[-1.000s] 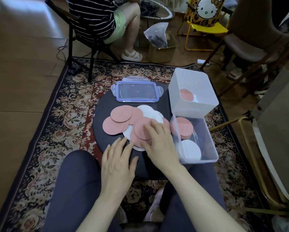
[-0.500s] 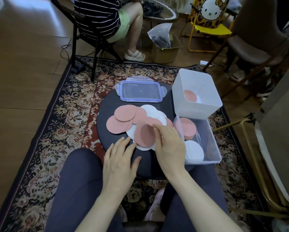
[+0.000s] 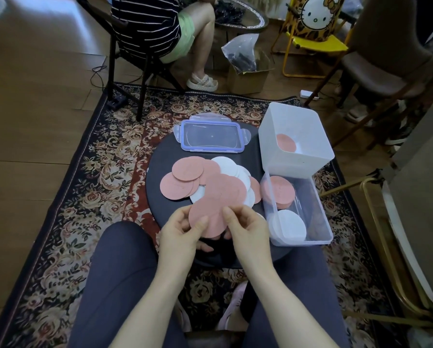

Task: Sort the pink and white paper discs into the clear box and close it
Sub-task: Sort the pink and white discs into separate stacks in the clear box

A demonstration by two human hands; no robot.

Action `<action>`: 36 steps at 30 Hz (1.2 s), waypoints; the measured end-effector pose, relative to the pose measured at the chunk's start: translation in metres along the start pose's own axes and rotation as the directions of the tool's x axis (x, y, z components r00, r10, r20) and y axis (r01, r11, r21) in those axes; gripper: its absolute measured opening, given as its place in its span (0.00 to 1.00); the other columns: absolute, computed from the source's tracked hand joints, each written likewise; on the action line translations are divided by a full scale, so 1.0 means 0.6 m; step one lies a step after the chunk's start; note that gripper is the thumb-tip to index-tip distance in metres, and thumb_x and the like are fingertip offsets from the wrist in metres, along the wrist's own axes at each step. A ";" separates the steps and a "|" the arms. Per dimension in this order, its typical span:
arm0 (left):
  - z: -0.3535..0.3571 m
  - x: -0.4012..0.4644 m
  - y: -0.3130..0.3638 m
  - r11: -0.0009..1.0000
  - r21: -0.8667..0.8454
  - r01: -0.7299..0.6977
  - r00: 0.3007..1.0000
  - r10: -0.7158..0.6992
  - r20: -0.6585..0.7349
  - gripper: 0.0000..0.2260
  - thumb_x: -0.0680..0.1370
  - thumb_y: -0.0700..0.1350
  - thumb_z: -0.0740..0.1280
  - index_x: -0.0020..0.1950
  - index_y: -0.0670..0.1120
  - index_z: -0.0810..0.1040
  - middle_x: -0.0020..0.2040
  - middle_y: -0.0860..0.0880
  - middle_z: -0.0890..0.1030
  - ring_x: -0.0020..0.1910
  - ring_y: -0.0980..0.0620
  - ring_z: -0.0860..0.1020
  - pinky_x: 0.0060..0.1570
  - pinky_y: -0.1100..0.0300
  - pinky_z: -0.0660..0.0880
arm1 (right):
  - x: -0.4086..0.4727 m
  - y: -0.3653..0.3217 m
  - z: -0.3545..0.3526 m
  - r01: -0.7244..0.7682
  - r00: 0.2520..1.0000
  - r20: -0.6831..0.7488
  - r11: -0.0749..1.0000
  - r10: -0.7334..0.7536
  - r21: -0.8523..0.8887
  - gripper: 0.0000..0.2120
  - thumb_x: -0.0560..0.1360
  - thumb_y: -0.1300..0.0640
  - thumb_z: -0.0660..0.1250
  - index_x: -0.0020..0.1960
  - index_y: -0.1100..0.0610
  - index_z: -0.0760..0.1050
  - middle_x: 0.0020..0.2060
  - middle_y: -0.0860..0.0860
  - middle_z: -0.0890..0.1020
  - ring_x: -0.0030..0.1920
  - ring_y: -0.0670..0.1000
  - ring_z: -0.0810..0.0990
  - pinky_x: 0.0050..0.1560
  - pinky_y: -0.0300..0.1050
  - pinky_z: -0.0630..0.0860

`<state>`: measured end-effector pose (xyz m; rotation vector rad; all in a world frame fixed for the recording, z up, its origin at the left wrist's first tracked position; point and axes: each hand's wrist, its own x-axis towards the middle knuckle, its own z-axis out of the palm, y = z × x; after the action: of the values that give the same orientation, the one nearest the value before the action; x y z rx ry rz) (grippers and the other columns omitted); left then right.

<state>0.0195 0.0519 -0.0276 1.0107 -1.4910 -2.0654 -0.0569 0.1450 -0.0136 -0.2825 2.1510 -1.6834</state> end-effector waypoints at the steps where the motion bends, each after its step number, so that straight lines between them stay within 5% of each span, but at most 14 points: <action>1: -0.002 0.001 -0.001 1.000 -0.009 0.006 1.000 -0.006 -0.018 0.09 0.78 0.35 0.66 0.57 0.41 0.77 0.46 0.42 0.84 0.36 0.46 0.83 0.27 0.58 0.78 | 0.002 0.003 0.000 0.011 1.000 -0.010 1.000 -0.011 -0.024 0.08 0.78 0.58 0.65 0.41 0.50 0.78 0.30 0.40 0.80 0.31 0.42 0.74 0.37 0.35 0.71; 4: -0.007 0.003 -0.006 1.000 -0.025 0.019 0.998 -0.020 -0.056 0.08 0.79 0.35 0.65 0.54 0.45 0.77 0.47 0.44 0.84 0.39 0.48 0.83 0.30 0.57 0.80 | 0.013 0.013 -0.002 0.087 0.994 -0.041 0.966 -0.100 -0.242 0.05 0.77 0.53 0.65 0.52 0.47 0.78 0.46 0.41 0.80 0.38 0.44 0.75 0.45 0.42 0.73; 7: -0.008 0.005 -0.010 0.998 -0.042 0.038 0.996 -0.041 -0.074 0.07 0.79 0.35 0.64 0.52 0.46 0.77 0.48 0.45 0.83 0.40 0.51 0.83 0.33 0.57 0.81 | 0.023 0.011 -0.005 0.185 0.980 0.024 0.864 -0.197 -0.468 0.14 0.77 0.51 0.65 0.62 0.49 0.73 0.56 0.43 0.72 0.46 0.44 0.75 0.47 0.46 0.74; 15: -0.010 0.013 -0.016 0.995 -0.072 0.063 0.993 -0.070 -0.092 0.07 0.80 0.35 0.63 0.52 0.46 0.76 0.50 0.44 0.83 0.45 0.44 0.83 0.35 0.58 0.81 | 0.041 0.014 0.002 0.179 0.982 0.089 0.670 -0.166 -0.721 0.24 0.73 0.49 0.69 0.65 0.52 0.66 0.58 0.48 0.64 0.54 0.53 0.73 0.39 0.44 0.66; 19: -0.009 0.013 -0.017 0.996 -0.055 0.065 0.993 -0.070 -0.090 0.08 0.80 0.35 0.63 0.51 0.47 0.76 0.49 0.45 0.83 0.43 0.50 0.83 0.35 0.59 0.81 | 0.035 0.016 0.002 0.124 0.989 0.012 0.786 -0.147 -0.606 0.21 0.73 0.53 0.70 0.61 0.53 0.66 0.58 0.46 0.69 0.52 0.52 0.74 0.42 0.45 0.66; 24: -0.009 0.013 -0.019 0.997 -0.052 0.061 0.993 -0.066 -0.101 0.07 0.80 0.36 0.63 0.52 0.47 0.76 0.50 0.45 0.83 0.46 0.47 0.84 0.37 0.59 0.81 | 0.029 0.013 0.000 0.068 0.989 -0.087 0.902 -0.116 -0.427 0.09 0.76 0.56 0.65 0.52 0.51 0.66 0.40 0.40 0.75 0.45 0.53 0.75 0.47 0.50 0.72; 30: -0.006 0.014 -0.020 0.995 -0.086 0.057 0.990 -0.068 -0.127 0.06 0.83 0.38 0.59 0.54 0.43 0.75 0.50 0.42 0.82 0.42 0.44 0.85 0.35 0.58 0.81 | -0.002 0.013 -0.007 0.079 0.966 -0.226 0.977 -0.125 -0.200 0.05 0.79 0.55 0.63 0.48 0.50 0.67 0.36 0.45 0.76 0.37 0.44 0.75 0.38 0.37 0.69; 36: -0.005 0.009 -0.010 0.991 -0.112 0.070 0.992 -0.081 -0.097 0.07 0.83 0.39 0.57 0.54 0.43 0.75 0.50 0.42 0.83 0.40 0.44 0.85 0.37 0.56 0.82 | -0.010 0.022 -0.012 0.034 0.971 -0.237 0.999 -0.042 -0.038 0.04 0.79 0.53 0.62 0.46 0.50 0.68 0.29 0.47 0.77 0.31 0.46 0.73 0.37 0.43 0.70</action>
<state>0.0191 0.0484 -0.0353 1.1272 -1.2944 -2.0882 -0.0531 0.1570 -0.0240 -0.1377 2.3613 -1.7821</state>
